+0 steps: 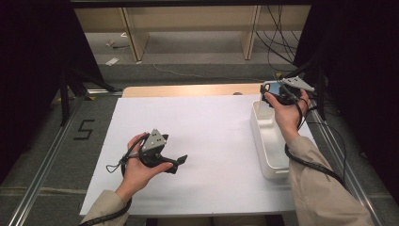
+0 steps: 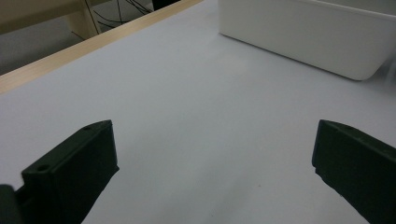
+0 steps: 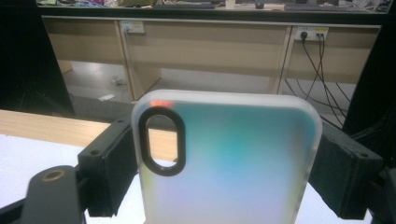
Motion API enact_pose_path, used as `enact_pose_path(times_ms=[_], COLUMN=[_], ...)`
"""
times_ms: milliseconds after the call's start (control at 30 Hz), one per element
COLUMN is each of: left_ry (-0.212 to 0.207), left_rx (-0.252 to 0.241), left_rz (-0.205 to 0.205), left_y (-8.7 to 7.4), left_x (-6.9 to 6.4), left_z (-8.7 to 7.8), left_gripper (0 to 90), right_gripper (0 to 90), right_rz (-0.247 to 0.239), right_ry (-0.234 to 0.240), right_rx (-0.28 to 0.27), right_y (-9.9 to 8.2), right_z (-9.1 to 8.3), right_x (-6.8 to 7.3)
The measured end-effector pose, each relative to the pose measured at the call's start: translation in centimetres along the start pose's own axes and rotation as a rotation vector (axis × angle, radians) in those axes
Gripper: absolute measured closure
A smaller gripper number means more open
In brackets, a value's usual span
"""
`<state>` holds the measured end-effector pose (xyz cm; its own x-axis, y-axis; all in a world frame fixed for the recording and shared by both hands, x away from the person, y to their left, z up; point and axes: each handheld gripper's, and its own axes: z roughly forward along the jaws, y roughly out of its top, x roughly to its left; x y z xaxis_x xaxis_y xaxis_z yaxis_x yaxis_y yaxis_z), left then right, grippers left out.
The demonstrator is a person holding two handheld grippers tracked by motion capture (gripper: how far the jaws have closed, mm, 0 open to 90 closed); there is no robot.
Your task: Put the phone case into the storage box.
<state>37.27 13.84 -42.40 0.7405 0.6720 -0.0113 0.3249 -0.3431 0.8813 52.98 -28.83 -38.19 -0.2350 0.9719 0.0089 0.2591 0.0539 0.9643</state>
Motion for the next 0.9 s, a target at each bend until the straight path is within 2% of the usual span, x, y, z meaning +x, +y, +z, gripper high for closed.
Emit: enact_pose_path(times_ms=[900], left_ry=[-0.001], left_rx=[0.001], left_rz=[0.000], left_y=[-0.02], left_x=[-0.02], left_z=[0.03], left_gripper=[0.0], right_gripper=[18.3], right_rz=[-0.003], right_ry=[-0.002], right_rx=[0.010], right_y=[-0.37], right_z=[0.41], right_x=[0.08])
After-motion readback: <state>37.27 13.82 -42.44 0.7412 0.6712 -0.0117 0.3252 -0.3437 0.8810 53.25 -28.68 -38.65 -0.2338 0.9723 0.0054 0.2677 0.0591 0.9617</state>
